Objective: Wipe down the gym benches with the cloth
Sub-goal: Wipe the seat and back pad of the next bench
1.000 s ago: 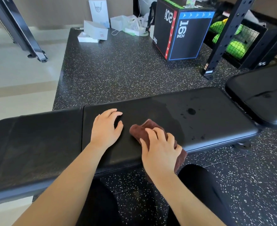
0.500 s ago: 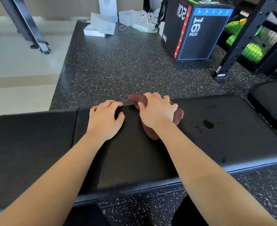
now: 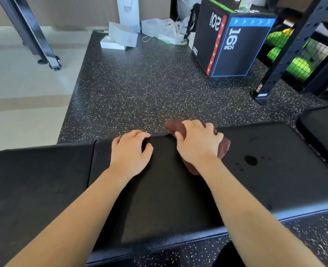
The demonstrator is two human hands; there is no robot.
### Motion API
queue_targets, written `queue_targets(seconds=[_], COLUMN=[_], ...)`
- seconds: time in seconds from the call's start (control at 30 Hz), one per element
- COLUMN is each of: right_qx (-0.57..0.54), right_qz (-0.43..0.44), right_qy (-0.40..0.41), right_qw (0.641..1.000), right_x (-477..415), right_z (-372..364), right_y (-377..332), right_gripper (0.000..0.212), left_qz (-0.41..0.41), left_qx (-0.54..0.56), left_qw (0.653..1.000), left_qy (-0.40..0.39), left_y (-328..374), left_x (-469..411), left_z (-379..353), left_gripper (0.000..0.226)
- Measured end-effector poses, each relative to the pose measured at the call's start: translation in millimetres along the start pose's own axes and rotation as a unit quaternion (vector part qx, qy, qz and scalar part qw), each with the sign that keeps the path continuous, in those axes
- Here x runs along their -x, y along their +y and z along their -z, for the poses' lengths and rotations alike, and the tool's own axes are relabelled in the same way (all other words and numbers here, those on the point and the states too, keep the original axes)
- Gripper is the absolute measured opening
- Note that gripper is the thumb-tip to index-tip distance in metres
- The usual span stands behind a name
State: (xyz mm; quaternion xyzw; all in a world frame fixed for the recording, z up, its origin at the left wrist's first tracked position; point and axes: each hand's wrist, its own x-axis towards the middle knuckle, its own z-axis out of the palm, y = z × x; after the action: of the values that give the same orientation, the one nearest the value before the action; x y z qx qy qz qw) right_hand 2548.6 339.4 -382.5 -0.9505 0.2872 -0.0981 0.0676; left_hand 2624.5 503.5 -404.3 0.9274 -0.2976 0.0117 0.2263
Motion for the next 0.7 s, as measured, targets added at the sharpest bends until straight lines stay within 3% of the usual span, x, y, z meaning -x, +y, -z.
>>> queue_targets(seconds=[0.23,0.53,0.7], right_qx=[-0.002,0.008,0.022], right_qz=[0.019,0.019,-0.064], right_qy=[-0.024,-0.123,-0.126], right_qw=[1.000,0.992,0.990], right_x=[-2,-20,-33], right_z=[-4,10,20], right_y=[0,1,49], right_gripper=[0.039,0.033,0.033], left_qz=[0.001,0.031,0.037], left_qx=[-0.017,-0.012,-0.010], left_qw=[1.000,0.997,0.996], left_qy=[-0.016,-0.070,-0.076], left_y=[13,21,24], left_x=[-3,-6,-5], left_z=[-9,0,3], left_gripper=[0.040,0.044,0.044])
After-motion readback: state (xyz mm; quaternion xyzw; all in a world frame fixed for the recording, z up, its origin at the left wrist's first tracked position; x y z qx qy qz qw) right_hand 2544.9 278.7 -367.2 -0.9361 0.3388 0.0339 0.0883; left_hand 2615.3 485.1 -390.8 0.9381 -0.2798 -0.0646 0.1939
